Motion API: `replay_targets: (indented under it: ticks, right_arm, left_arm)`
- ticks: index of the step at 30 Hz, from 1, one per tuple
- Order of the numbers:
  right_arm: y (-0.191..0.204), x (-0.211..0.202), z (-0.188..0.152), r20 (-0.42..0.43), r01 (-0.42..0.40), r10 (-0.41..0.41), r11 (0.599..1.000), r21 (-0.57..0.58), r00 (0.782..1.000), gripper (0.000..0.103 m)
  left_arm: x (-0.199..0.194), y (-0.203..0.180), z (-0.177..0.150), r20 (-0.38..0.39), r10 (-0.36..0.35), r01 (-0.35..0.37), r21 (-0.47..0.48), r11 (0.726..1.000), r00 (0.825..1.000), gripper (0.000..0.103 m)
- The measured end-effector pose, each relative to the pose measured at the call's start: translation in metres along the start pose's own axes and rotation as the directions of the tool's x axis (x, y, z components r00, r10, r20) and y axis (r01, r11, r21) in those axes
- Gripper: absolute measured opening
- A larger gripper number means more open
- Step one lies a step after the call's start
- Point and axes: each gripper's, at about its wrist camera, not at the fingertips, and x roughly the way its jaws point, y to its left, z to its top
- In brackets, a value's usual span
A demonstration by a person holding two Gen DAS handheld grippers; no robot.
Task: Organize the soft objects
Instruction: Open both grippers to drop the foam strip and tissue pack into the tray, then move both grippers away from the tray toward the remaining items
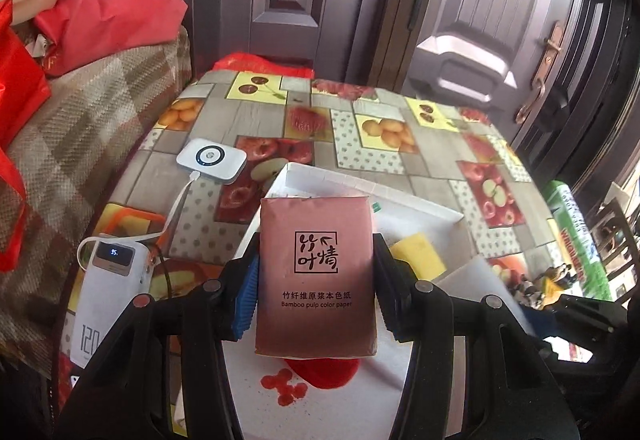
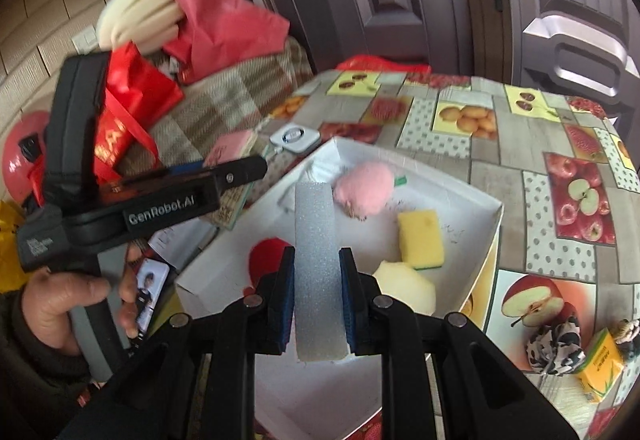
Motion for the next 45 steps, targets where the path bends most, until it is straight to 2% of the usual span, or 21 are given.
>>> replay_targets:
  ticks: [4,5,6,7,8,9,13,20,26,29,32,35,38,42,45]
  right_arm:
    - [-0.001,0.016,0.001,-0.018,0.004,-0.004,1.000,-0.005,1.000,0.020]
    - [0.001,0.020,0.000,-0.029,0.003,-0.004,1.000,-0.017,1.000,0.026]
    - [0.003,0.024,0.000,-0.039,0.015,-0.016,0.999,-0.036,0.999,0.046]
    - [0.005,0.027,-0.002,-0.040,0.028,-0.030,0.998,-0.049,0.999,0.061]
    - [0.006,0.028,-0.003,-0.034,0.036,-0.038,0.998,-0.057,0.999,0.085]
    - [0.007,0.028,-0.006,-0.023,0.042,-0.044,0.997,-0.065,0.999,0.087]
    - [0.007,0.026,-0.011,-0.020,0.071,-0.072,0.995,-0.075,0.997,0.087]
    - [0.000,0.012,-0.015,0.003,0.104,-0.104,0.994,-0.026,0.995,0.087]
    - [0.001,0.000,-0.018,0.019,0.119,-0.119,0.993,-0.001,0.993,0.087]
    - [0.005,-0.012,-0.018,0.055,0.144,-0.144,0.990,-0.005,0.988,0.087]
    - [0.007,-0.027,-0.014,0.105,0.199,-0.196,0.980,-0.017,0.975,0.087]
    - [0.006,-0.037,-0.013,0.120,0.251,-0.248,0.968,-0.012,0.961,0.087]
    - [0.003,-0.050,-0.013,0.142,0.269,-0.269,0.963,0.017,0.953,0.087]
    - [-0.001,-0.076,-0.011,0.217,0.298,-0.303,0.953,0.059,0.928,0.087]
    - [-0.002,-0.089,-0.010,0.237,0.314,-0.326,0.945,0.090,0.915,0.087]
  left_arm:
    - [0.011,0.006,0.000,-0.023,0.026,-0.027,-0.019,0.999,0.999,0.052]
    - [0.014,0.008,0.000,-0.027,0.026,-0.026,-0.023,0.999,0.999,0.052]
    - [0.017,0.010,-0.001,-0.036,0.024,-0.025,-0.027,0.999,0.999,0.060]
    - [0.019,0.012,-0.001,-0.042,0.026,-0.027,-0.030,0.999,0.999,0.083]
    - [0.021,0.014,-0.003,-0.042,0.036,-0.037,-0.032,0.999,0.998,0.094]
    - [0.021,0.015,-0.004,-0.037,0.046,-0.047,-0.031,0.998,0.998,0.103]
    - [0.017,0.015,-0.005,-0.025,0.050,-0.051,-0.033,0.998,0.998,0.103]
    - [0.003,0.005,-0.006,0.004,0.033,-0.033,-0.024,0.999,0.999,0.103]
    - [-0.013,-0.008,-0.007,0.034,0.006,-0.005,-0.010,1.000,0.999,0.103]
    - [-0.026,-0.015,-0.008,0.053,-0.033,0.034,-0.002,0.999,0.998,0.103]
    - [-0.044,-0.022,-0.009,0.081,-0.046,0.045,0.009,0.999,0.996,0.103]
    - [-0.060,-0.029,-0.009,0.096,-0.050,0.048,0.021,0.999,0.994,0.103]
    - [-0.075,-0.035,-0.008,0.117,-0.049,0.046,0.030,0.998,0.992,0.103]
    - [-0.093,-0.042,-0.004,0.148,-0.057,0.052,0.039,0.998,0.987,0.103]
    - [-0.104,-0.045,-0.004,0.159,-0.064,0.060,0.028,0.998,0.985,0.103]
